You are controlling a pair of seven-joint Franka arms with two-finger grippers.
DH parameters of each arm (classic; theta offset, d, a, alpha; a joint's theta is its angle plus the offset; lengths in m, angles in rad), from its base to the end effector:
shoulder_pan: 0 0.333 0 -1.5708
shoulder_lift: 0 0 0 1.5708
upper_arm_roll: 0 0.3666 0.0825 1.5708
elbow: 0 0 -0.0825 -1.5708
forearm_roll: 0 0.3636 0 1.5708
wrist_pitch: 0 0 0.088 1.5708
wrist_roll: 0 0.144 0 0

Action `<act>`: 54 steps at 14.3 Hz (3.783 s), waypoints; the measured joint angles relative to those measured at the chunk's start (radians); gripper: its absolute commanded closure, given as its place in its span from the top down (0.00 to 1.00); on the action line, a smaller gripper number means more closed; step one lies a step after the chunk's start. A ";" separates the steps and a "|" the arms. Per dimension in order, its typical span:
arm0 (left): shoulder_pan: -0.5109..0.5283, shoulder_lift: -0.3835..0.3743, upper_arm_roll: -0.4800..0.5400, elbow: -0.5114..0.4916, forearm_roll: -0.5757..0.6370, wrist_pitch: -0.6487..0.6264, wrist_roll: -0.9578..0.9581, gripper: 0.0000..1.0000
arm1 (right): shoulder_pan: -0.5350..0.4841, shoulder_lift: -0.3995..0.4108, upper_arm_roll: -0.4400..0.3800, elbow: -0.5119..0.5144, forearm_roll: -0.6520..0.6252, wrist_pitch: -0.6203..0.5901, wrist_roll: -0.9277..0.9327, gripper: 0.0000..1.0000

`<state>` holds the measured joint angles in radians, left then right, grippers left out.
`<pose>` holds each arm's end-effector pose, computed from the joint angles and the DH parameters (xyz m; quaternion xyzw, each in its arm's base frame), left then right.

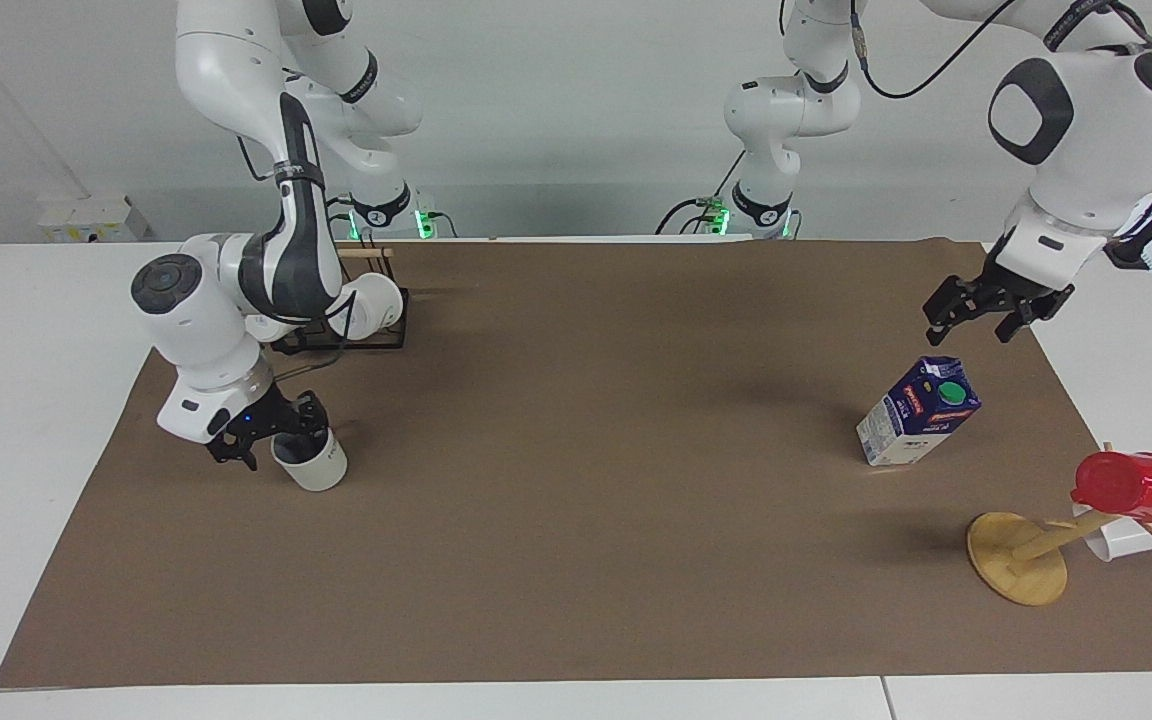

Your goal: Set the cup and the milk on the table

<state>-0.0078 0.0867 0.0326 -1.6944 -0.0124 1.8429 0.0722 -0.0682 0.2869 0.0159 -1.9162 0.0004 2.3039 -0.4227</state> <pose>0.5833 0.0123 0.5576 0.9993 -0.0223 0.0311 0.0031 0.6261 -0.0334 0.3785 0.9818 0.1834 0.0495 0.0095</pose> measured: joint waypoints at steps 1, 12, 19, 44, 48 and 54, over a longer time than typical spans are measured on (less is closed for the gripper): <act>0.000 0.019 0.000 -0.009 0.000 0.029 0.000 1.00 | -0.001 -0.001 0.000 -0.002 0.000 0.008 0.000 0.28; 0.028 0.066 0.001 -0.145 0.000 0.203 -0.002 0.88 | 0.031 -0.005 0.002 0.110 0.060 -0.143 0.124 0.00; 0.025 0.064 -0.005 -0.145 0.000 0.207 -0.001 0.00 | 0.331 -0.047 0.006 0.158 -0.002 -0.213 0.567 0.00; -0.533 0.132 -0.026 -0.003 0.093 0.164 -0.846 0.00 | 0.533 -0.035 -0.006 -0.011 -0.222 0.044 0.972 1.00; -0.604 0.161 -0.027 0.026 0.093 0.166 -0.922 0.00 | 0.443 -0.122 -0.009 0.067 -0.215 -0.174 0.971 1.00; -0.663 0.219 -0.026 0.074 0.093 0.172 -0.951 0.00 | 0.295 -0.175 -0.012 0.166 -0.106 -0.331 0.806 1.00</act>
<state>-0.6712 0.3060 0.0067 -1.6202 0.0805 2.0153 -0.8793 0.2273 0.1123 0.0041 -1.7499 -0.1058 1.9727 0.3829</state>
